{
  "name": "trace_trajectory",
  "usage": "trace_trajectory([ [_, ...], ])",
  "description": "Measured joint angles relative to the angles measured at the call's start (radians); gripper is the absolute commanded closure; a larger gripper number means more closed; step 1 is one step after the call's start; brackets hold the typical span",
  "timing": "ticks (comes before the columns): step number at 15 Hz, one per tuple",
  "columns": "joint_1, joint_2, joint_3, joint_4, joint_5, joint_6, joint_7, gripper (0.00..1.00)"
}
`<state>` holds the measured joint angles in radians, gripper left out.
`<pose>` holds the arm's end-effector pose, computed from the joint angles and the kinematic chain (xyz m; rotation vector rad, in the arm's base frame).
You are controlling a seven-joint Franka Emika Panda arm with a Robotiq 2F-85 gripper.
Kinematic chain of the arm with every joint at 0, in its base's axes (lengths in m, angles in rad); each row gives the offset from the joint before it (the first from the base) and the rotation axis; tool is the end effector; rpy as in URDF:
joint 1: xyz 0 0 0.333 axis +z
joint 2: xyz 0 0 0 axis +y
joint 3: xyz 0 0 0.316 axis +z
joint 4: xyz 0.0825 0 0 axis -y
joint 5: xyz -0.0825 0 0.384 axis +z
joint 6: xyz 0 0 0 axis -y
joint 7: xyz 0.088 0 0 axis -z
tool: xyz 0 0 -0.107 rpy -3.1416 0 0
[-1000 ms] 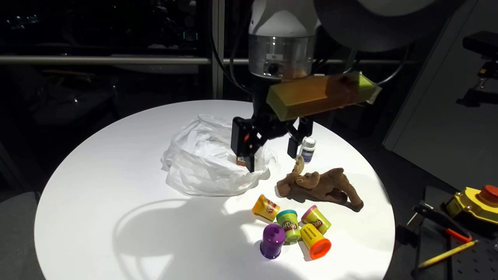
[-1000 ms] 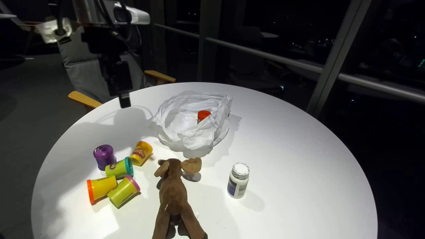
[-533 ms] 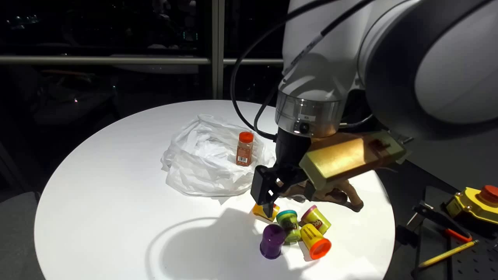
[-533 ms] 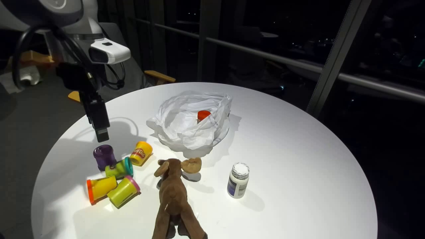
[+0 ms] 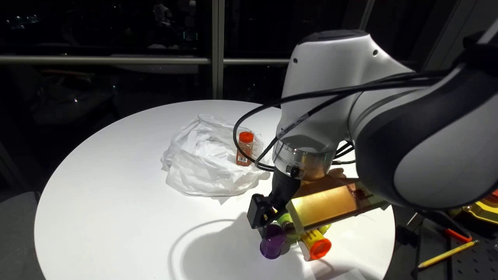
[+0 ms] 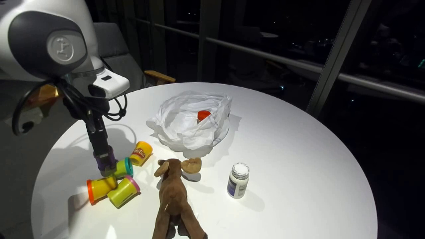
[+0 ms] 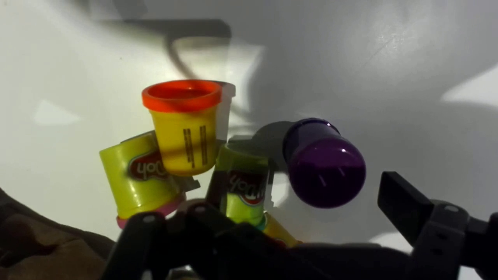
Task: Pick up all the objects on the table and put them on the plastic
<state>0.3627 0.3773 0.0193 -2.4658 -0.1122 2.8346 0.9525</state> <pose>0.4353 0.1818 0.1459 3.0321 -0.7175 0.0155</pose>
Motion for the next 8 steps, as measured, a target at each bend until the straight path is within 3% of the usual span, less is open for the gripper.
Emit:
trace_trajectory([
  [7,0.09,0.104,-0.059,0.082,0.002,0.021,0.049,0.0],
  [8,0.096,0.109,-0.061,0.091,0.005,0.021,0.053,0.08],
])
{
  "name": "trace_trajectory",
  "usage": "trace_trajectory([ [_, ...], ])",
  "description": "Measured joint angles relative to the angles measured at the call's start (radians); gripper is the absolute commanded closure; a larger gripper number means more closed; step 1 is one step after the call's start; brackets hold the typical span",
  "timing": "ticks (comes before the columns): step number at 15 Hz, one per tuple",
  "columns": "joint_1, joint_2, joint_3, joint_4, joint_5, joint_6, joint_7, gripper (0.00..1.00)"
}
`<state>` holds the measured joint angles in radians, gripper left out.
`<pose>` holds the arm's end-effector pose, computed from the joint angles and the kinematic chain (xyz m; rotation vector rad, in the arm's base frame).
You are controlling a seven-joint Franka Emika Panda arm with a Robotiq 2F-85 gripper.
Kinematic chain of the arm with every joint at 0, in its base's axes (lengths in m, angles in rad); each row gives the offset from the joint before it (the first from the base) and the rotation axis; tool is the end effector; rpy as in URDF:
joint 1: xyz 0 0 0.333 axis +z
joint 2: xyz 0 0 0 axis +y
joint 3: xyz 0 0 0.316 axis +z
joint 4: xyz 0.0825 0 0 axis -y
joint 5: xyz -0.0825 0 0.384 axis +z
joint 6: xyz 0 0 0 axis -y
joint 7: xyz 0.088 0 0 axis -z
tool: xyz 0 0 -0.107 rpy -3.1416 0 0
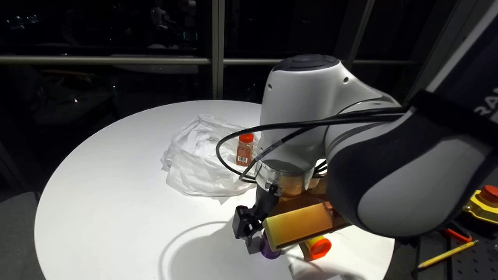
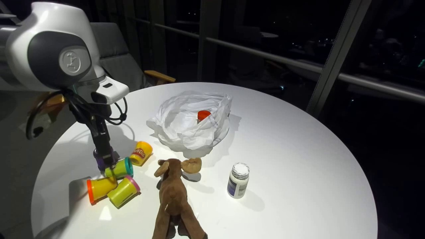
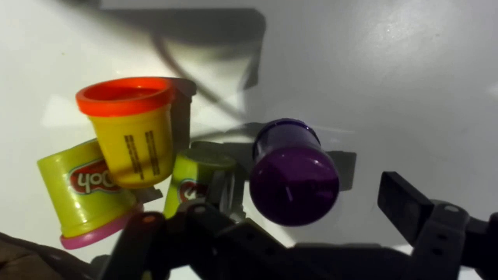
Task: Pick up all the objects on the table and put them on the plastic
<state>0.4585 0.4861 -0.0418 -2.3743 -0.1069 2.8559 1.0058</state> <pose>0.4498 0.2035 0.1205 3.0111 -0.7395 0.0441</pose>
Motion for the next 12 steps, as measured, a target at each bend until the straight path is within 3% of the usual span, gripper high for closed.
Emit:
trace_trajectory([
  [2,0.004,0.007,0.0,0.011,0.009,0.0,0.003,0.34],
  [7,0.006,0.008,-0.002,0.011,0.019,0.0,0.017,0.73],
  [12,0.027,-0.008,-0.029,0.009,0.017,-0.024,0.041,0.75],
])
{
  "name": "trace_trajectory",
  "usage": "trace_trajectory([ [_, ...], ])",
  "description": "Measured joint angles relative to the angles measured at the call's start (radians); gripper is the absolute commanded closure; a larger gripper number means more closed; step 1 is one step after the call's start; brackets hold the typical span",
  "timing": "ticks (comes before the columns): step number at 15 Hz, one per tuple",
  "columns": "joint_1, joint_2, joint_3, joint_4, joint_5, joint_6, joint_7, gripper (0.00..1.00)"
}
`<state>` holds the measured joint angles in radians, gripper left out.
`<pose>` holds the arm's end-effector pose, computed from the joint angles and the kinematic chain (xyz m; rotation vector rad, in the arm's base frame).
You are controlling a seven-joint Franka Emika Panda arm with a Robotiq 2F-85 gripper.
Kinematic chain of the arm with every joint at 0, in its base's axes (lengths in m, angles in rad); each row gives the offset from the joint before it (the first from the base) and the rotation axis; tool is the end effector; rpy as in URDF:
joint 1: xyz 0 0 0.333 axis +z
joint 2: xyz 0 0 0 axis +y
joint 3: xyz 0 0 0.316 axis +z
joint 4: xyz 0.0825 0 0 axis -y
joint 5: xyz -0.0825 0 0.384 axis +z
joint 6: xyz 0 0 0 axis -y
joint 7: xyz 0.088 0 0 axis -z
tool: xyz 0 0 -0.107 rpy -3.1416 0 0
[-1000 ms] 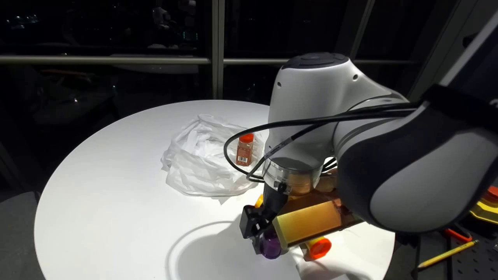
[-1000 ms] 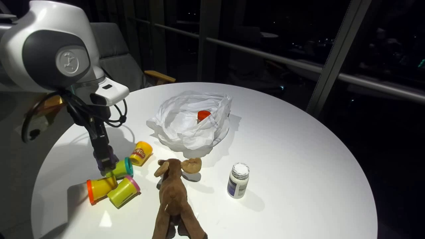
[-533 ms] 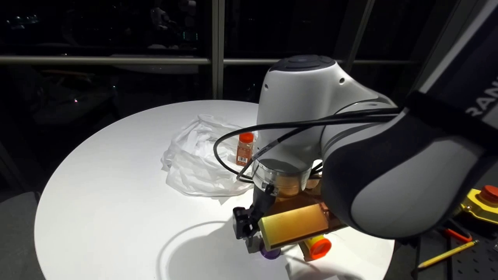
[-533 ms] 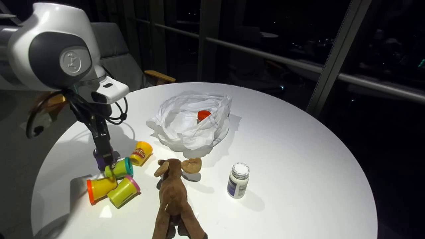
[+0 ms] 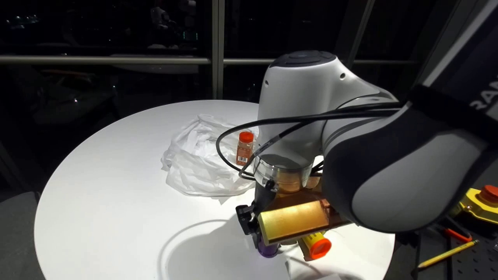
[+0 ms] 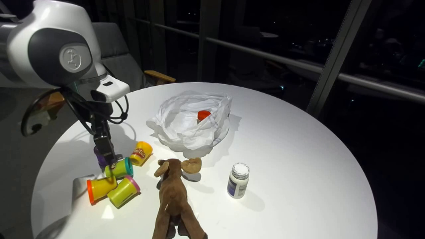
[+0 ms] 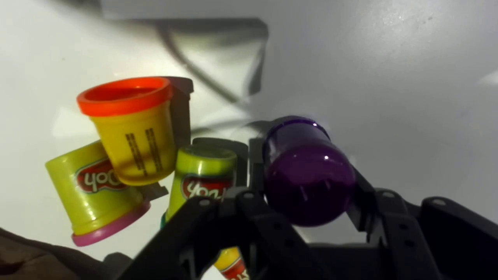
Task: Pick up all the objects on the table and put them on the plastic
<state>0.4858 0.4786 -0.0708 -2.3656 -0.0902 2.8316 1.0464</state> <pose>0.4539 0.2019 0.1248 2.9775 -0.8201 0.0468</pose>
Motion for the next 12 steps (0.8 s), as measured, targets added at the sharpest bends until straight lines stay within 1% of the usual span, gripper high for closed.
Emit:
trace_trajectory([
  [3,0.006,-0.054,-0.027,0.018,-0.031,-0.116,-0.001,0.75],
  [6,-0.013,-0.116,-0.031,0.079,-0.089,-0.267,-0.004,0.75],
  [9,-0.044,-0.128,-0.03,0.193,-0.162,-0.38,-0.002,0.75],
  [12,-0.091,-0.087,-0.032,0.327,-0.223,-0.411,0.011,0.75],
])
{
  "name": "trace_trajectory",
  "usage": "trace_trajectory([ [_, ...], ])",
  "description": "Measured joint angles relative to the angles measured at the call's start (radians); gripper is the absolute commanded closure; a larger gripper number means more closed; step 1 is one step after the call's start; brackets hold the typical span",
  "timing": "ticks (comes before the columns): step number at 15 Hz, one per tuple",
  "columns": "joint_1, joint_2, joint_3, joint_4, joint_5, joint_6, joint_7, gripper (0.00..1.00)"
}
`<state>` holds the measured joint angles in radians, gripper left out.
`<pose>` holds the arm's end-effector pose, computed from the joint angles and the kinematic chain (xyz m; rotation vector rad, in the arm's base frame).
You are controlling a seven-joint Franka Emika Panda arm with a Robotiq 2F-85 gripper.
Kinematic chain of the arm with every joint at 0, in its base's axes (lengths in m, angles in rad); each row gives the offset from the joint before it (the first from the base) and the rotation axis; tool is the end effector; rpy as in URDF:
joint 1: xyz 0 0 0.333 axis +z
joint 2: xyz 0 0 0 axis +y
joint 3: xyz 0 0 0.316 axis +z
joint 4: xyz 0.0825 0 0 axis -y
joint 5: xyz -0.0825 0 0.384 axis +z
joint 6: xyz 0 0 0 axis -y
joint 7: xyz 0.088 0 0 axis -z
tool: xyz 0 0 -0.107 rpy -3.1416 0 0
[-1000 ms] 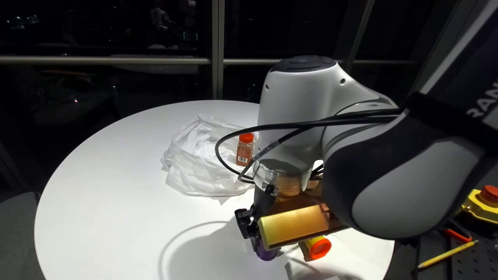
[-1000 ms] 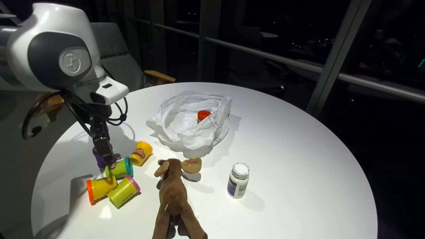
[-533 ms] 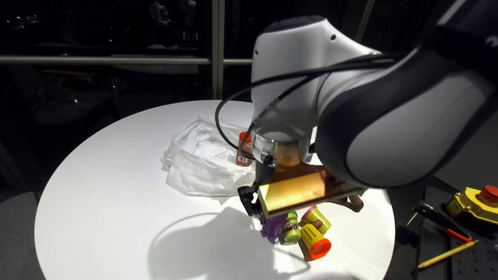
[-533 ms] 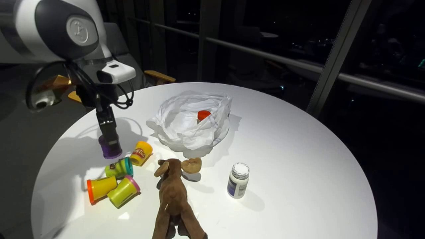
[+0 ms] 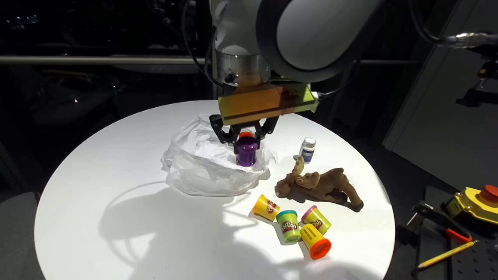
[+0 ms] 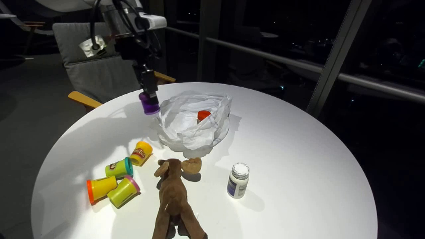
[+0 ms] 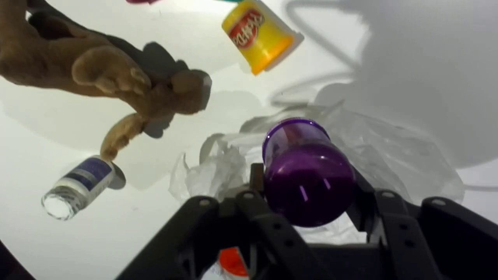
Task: Pick up all the objects on the table and put them on the plastic
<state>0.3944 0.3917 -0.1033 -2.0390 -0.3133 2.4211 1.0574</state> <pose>0.5722 0.1714 0.2500 2.8370 -0.7564 0.2121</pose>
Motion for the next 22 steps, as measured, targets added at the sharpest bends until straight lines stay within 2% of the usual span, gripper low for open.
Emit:
trace_trajectory([
  [5,-0.087,0.177,-0.001,0.238,0.007,-0.004,0.0,0.75],
  [10,-0.129,0.396,-0.023,0.478,0.045,-0.021,0.01,0.75],
  [11,-0.131,0.436,-0.03,0.522,0.055,-0.027,0.013,0.25],
  [12,-0.133,0.472,-0.035,0.563,0.064,-0.037,0.014,0.24],
  [16,-0.136,0.562,-0.041,0.674,0.081,-0.06,0.014,0.0],
  [19,-0.126,0.558,-0.039,0.69,0.087,-0.059,0.014,0.0],
  [22,-0.105,0.503,-0.035,0.661,0.087,-0.063,0.001,0.0],
])
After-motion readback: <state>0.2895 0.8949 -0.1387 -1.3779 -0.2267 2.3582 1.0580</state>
